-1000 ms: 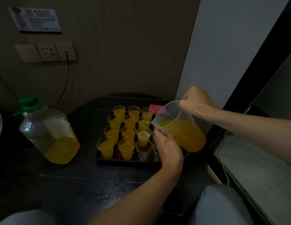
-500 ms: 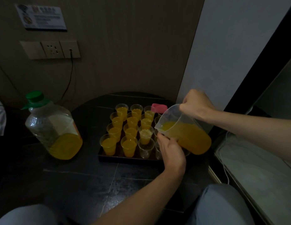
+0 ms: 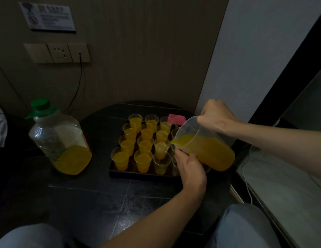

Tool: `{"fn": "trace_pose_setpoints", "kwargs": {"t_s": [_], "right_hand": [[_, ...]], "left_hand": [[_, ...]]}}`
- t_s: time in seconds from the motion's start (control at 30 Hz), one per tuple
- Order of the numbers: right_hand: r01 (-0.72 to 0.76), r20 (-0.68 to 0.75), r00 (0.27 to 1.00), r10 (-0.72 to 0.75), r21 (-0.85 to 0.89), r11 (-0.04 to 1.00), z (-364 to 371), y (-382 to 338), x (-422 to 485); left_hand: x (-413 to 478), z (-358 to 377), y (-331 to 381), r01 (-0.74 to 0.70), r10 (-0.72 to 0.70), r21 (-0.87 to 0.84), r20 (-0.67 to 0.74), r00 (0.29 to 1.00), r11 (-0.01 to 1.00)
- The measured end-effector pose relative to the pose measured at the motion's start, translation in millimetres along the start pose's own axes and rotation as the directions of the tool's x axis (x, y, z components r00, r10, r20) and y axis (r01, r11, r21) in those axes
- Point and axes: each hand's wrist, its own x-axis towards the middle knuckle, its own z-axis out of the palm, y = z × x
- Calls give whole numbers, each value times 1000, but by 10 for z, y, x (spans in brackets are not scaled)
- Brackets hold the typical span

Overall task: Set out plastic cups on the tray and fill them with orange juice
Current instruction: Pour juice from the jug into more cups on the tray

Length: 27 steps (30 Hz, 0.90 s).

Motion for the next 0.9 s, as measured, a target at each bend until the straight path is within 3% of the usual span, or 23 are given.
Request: {"fn": "trace_pose_setpoints", "kwargs": {"t_s": [0.9], "right_hand": [[19, 52, 998, -17, -25, 1000, -91, -33, -88]], "left_hand": [[-140, 73, 58, -43, 43, 63, -12, 999, 997]]}}
